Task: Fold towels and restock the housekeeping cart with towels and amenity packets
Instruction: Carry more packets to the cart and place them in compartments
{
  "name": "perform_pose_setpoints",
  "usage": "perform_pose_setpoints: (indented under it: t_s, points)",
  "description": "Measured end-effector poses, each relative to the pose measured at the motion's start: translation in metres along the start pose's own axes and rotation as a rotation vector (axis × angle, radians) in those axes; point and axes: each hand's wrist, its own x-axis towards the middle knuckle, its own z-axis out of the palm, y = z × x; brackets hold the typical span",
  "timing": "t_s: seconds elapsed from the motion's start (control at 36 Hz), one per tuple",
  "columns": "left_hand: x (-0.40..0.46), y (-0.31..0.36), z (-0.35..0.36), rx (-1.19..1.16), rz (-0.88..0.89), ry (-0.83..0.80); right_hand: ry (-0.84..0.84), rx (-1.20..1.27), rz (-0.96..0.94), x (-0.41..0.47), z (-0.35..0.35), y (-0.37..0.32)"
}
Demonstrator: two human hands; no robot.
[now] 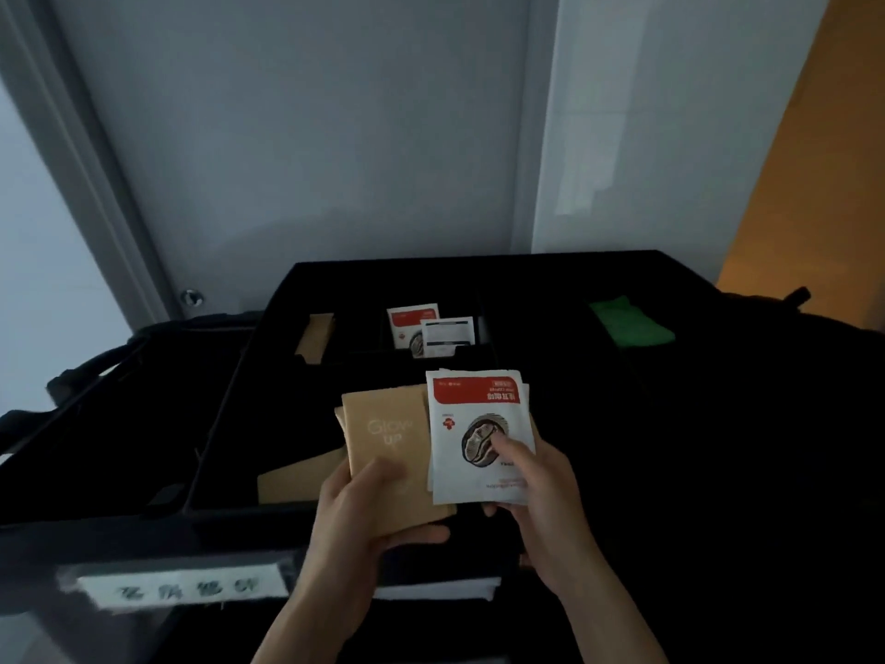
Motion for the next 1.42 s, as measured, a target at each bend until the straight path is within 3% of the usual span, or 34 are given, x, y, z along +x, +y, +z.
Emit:
perform_pose_setpoints:
  t_s: [0.11,0.22,0.36,0.56,0.72,0.89,1.06,1.22,1.33,1.42]
  points:
    - [0.037,0.007,0.018,0.006,0.010,-0.119,0.035,-0.088,-0.039,0.027,-0.004,-0.011]
    - [0.080,0.013,0.025,0.003,0.025,-0.132,-0.022,-0.192,-0.054,0.063,0.003,-0.023]
    - [0.135,0.024,0.013,0.041,0.055,-0.108,-0.108,-0.187,-0.016,0.116,0.011,-0.032]
    - [0.197,0.045,0.004,0.164,0.154,-0.015,-0.109,-0.498,-0.138,0.192,0.028,-0.034]
    - [0.244,0.054,0.012,0.213,0.218,0.102,0.013,-0.513,-0.164,0.260,0.036,-0.038]
    - [0.284,0.040,0.018,0.250,0.153,0.233,0.074,-0.926,-0.179,0.314,0.034,-0.038]
    - [0.296,0.021,0.021,0.338,0.137,0.259,-0.026,-1.311,-0.150,0.333,0.045,-0.021]
    - [0.301,0.011,0.022,0.349,0.123,0.223,-0.168,-1.618,0.016,0.338,0.056,0.003]
    - [0.304,0.012,0.021,0.351,0.118,0.220,-0.194,-1.813,-0.050,0.338,0.055,0.005]
    - [0.305,0.012,0.021,0.344,0.113,0.227,-0.143,-1.804,-0.136,0.340,0.053,0.008]
